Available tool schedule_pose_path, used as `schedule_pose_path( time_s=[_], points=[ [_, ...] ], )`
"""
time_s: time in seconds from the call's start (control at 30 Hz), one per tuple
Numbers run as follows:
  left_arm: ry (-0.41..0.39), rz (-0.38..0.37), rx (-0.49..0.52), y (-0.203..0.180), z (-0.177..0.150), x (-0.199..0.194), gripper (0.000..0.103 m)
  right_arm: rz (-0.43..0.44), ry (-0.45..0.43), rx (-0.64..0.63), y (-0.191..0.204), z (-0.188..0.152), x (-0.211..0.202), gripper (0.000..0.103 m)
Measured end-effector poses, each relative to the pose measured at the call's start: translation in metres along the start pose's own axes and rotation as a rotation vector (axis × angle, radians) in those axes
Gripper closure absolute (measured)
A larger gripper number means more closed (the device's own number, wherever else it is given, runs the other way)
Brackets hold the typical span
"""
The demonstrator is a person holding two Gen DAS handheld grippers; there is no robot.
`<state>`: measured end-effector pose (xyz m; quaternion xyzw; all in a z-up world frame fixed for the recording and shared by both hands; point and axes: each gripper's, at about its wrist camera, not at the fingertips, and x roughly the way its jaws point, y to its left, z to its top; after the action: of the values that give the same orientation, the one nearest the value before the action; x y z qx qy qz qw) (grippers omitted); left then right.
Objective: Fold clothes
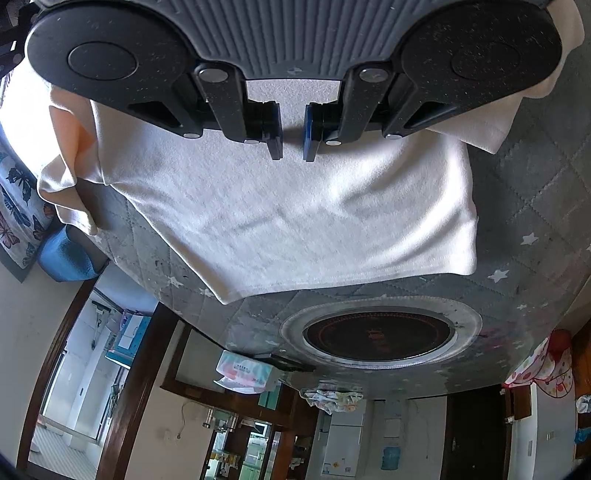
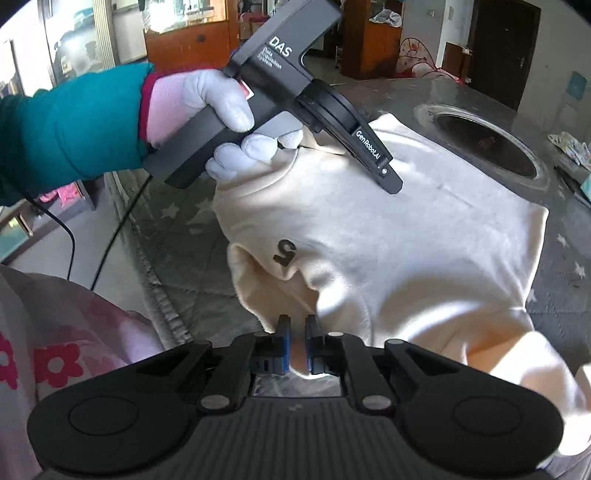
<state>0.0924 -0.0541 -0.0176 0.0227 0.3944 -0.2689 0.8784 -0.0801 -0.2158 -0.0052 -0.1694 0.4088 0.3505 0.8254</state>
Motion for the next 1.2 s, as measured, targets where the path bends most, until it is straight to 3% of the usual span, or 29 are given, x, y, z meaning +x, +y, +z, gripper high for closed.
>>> schedule_pose_path(
  time_s=[0.17,0.33,0.47,0.53,0.63,0.77,0.83,0.87,0.9,0.97,1.2],
  points=[
    [-0.004,0.014,0.025,-0.008,-0.001,-0.008,0.084,-0.039,-0.103,0.114,-0.028,0.001,-0.033,0.094],
    [-0.029,-0.05,0.086,-0.036,-0.003,-0.021,0.084,-0.278,-0.171,0.267,-0.083,-0.008,-0.064,0.089],
    [-0.03,-0.142,0.129,-0.064,-0.01,-0.028,0.08,-0.474,-0.129,0.421,-0.144,-0.021,-0.059,0.086],
    [-0.015,-0.19,0.15,-0.078,-0.017,-0.028,0.08,-0.517,-0.105,0.482,-0.169,-0.027,-0.051,0.084],
    [0.012,-0.24,0.184,-0.095,-0.03,-0.03,0.08,-0.52,-0.082,0.558,-0.193,-0.036,-0.037,0.075],
    [0.024,-0.287,0.221,-0.109,-0.045,-0.035,0.077,-0.532,-0.071,0.588,-0.201,-0.041,-0.022,0.073],
    [0.028,-0.301,0.24,-0.114,-0.053,-0.037,0.073,-0.546,-0.062,0.585,-0.202,-0.045,-0.018,0.075],
    [0.033,-0.302,0.248,-0.116,-0.056,-0.036,0.073,-0.554,-0.064,0.573,-0.201,-0.044,-0.016,0.079],
    [0.042,-0.304,0.25,-0.117,-0.058,-0.034,0.073,-0.566,-0.062,0.56,-0.2,-0.043,-0.016,0.094],
    [0.057,-0.308,0.25,-0.118,-0.063,-0.032,0.073,-0.585,-0.075,0.553,-0.2,-0.042,-0.02,0.098],
    [0.053,-0.322,0.259,-0.115,-0.066,-0.034,0.072,-0.677,-0.326,0.591,-0.185,-0.05,-0.09,0.099]
  ],
)
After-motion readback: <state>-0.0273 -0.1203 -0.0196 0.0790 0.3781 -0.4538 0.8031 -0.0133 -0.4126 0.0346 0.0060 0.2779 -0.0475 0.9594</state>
